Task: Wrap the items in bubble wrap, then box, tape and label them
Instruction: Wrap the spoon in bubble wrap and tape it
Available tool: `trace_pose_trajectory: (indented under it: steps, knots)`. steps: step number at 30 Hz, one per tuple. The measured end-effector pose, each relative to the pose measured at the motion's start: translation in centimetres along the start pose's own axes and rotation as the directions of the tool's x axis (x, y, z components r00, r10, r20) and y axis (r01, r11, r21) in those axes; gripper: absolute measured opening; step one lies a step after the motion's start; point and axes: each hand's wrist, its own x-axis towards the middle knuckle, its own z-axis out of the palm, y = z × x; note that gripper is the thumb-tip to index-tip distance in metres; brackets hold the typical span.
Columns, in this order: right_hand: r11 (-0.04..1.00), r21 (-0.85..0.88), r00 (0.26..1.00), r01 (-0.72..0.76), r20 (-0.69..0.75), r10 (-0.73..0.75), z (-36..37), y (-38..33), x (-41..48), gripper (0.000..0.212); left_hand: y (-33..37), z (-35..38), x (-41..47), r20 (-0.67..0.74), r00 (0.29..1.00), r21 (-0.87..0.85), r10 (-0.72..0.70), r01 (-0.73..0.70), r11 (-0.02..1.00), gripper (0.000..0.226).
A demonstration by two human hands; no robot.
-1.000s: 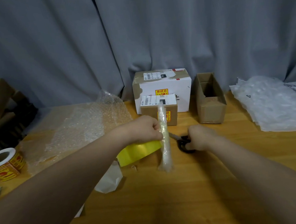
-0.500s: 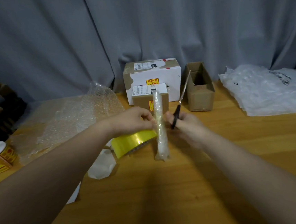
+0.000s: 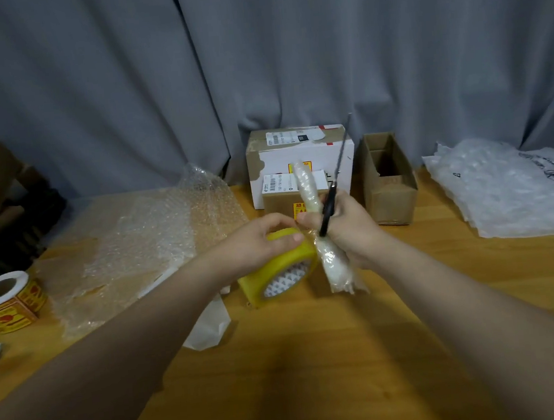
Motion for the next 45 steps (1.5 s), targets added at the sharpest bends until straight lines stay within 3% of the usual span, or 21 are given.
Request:
trace_pose_trajectory:
  steps: [3, 7, 10, 13, 16, 18, 20, 23, 26, 31, 35, 38, 42, 45]
  knots:
    - [1.000, 0.000, 1.000, -0.003, -0.031, 0.003, -0.5, 0.3, 0.2, 0.043, 0.2, -0.6, 0.9, -0.015, 0.999, 0.323, 0.048, -0.040, 0.945, 0.040]
    - [0.960, 0.248, 0.983, -0.128, -0.099, 0.157, -0.9, 1.9, -0.8, 0.026, 1.4, -1.0, 2.2, 0.057, 0.994, 0.431, 0.092, -0.108, 0.896, 0.031]
    - [0.919, 0.281, 0.956, -0.277, -0.011, 0.292, -1.3, 4.3, -2.0, 0.026, 2.4, -0.2, 3.1, 0.136, 0.984, 0.613, 0.118, -0.177, 0.770, 0.021]
    - [0.930, 0.068, 0.932, -0.362, 0.022, 0.361, -2.3, 5.3, -2.6, 0.036, 3.1, 0.4, 4.0, 0.173, 0.977, 0.747, 0.125, -0.213, 0.629, 0.013]
    - [0.915, -0.347, 0.975, -0.204, 0.016, 0.224, -4.8, 4.1, -2.8, 0.042, 4.3, -0.1, 4.3, 0.189, 0.967, 0.848, 0.172, -0.249, 0.467, 0.017]
    - [0.829, -0.555, 0.977, -0.064, 0.134, 0.166, -6.6, 2.6, -2.5, 0.046, 4.8, -0.9, 4.3, 0.238, 0.953, 0.906, 0.187, -0.287, 0.312, 0.021]
    - [0.695, -0.718, 0.959, 0.025, 0.214, 0.186, -7.9, 0.9, -1.7, 0.050, 5.0, -1.7, 4.4, 0.300, 0.941, 0.927, 0.159, -0.327, 0.185, 0.023]
    - [0.494, -0.863, 0.963, 0.102, 0.210, 0.167, -8.7, -1.9, -0.4, 0.062, 5.3, -2.8, 4.6, 0.313, 0.945, 0.943, 0.097, -0.322, 0.085, 0.022]
    - [0.275, -0.942, 0.965, 0.191, 0.232, 0.124, -8.6, -4.3, 0.2, 0.070, 5.6, -3.3, 4.5, 0.275, 0.959, 0.960, 0.062, -0.277, 0.030, 0.024]
    - [0.028, -0.967, 0.944, 0.253, 0.252, 0.213, -6.7, -6.4, -0.4, 0.073, 5.3, -4.0, 4.3, 0.212, 0.975, 0.977, 0.061, -0.213, 0.020, 0.019]
    - [0.042, -0.967, 0.906, 0.252, 0.251, 0.341, -4.2, -6.3, -0.2, 0.078, 5.5, -3.9, 3.9, 0.229, 0.971, 0.973, 0.064, -0.227, -0.038, 0.023]
    - [0.048, -0.970, 0.896, 0.237, 0.238, 0.376, -2.5, -6.4, 0.2, 0.070, 6.1, -3.4, 3.5, 0.247, 0.966, 0.966, 0.070, -0.240, -0.094, 0.025]
    - [-0.039, -0.975, 0.902, 0.218, 0.186, 0.389, -1.2, -6.5, 0.5, 0.056, 6.8, -2.7, 2.9, 0.295, 0.950, 0.943, 0.102, -0.273, -0.191, 0.027]
    - [-0.066, -0.973, 0.911, 0.222, 0.182, 0.370, -1.0, -6.4, 0.4, 0.062, 7.2, -2.3, 2.6, 0.344, 0.931, 0.912, 0.121, -0.301, -0.278, 0.028]
